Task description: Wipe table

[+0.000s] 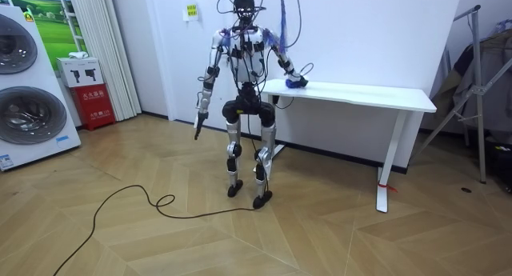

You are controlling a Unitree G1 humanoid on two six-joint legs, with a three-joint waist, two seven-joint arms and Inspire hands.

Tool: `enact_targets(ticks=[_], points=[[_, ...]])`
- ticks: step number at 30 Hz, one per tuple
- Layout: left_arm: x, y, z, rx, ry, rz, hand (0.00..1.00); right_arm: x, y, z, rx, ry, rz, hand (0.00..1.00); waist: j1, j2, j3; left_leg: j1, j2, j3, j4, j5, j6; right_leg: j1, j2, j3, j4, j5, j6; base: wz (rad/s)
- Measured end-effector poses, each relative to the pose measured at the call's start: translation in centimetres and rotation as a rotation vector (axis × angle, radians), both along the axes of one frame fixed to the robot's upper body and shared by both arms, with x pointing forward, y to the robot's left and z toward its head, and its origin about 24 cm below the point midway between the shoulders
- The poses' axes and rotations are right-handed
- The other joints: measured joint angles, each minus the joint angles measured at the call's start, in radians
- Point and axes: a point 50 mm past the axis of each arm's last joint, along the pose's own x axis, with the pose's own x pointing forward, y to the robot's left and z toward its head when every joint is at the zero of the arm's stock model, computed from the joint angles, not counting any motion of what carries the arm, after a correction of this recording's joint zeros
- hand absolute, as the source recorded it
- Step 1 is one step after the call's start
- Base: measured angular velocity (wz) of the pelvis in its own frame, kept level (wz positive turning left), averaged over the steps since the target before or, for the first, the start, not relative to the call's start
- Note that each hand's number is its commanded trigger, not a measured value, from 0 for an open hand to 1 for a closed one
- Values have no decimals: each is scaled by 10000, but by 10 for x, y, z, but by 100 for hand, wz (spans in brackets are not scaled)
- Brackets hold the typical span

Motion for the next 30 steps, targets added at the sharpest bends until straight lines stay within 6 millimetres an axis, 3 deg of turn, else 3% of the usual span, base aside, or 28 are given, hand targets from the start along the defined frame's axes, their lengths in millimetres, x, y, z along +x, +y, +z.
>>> enact_targets(ticks=[3,5,7,8,12,17,22,25,28,30], points=[[20,0,3,5,-657,-5,0,-15,-14,-5,18,-108,-690,100,-140,108,18,-161,-4,93,116,-10,14,-124,-12,9,6,1,0,-8],[31,0,5,51,-955,-69,0,-29,-21,-12,134,-207,-1317,100,-270,145,-74,-288,5,129,231,-16,24,-235,-7,43,42,7,-10,-6],[40,0,6,56,-1186,-137,0,-40,-28,-17,203,-182,-1783,100,-361,163,-117,-318,20,182,301,-39,49,-270,5,143,53,13,-18,-9],[44,0,7,59,-1328,-171,0,-47,-32,-19,208,-194,-2080,100,-421,183,-189,-399,27,213,318,-41,52,-370,10,219,49,17,-12,-13],[55,-1,9,-137,-1834,389,0,-68,-46,-23,-78,-249,-2996,100,-645,350,-275,-399,18,317,336,-62,93,-403,-3,329,41,56,25,-8],[63,-4,10,-198,-1955,324,0,-72,-48,-22,-438,-524,-3369,100,-650,490,-216,-385,45,371,277,-61,90,-432,5,420,58,67,20,-6],[65,-13,7,-369,-1845,-13,0,-51,-41,-8,-932,-975,-3157,100,-357,566,-120,-396,138,755,171,-59,97,-692,-13,766,269,111,-14,-26],[62,-21,3,-535,-1505,-345,0,-16,-27,14,-1111,-1291,-2874,100,-47,727,0,-436,302,1102,133,-51,87,-979,44,1088,388,226,-98,-48],[63,-21,2,-607,-1422,-339,0,27,10,37,-1896,-1487,-1102,100,360,748,77,-526,482,1431,-49,53,-28,-1390,155,1330,527,282,-220,-35],[68,-24,3,-736,-1561,-477,0,56,41,57,-2677,-1584,564,100,643,619,165,-607,562,1498,-267,304,-125,-1657,221,1350,551,287,-343,-5]])
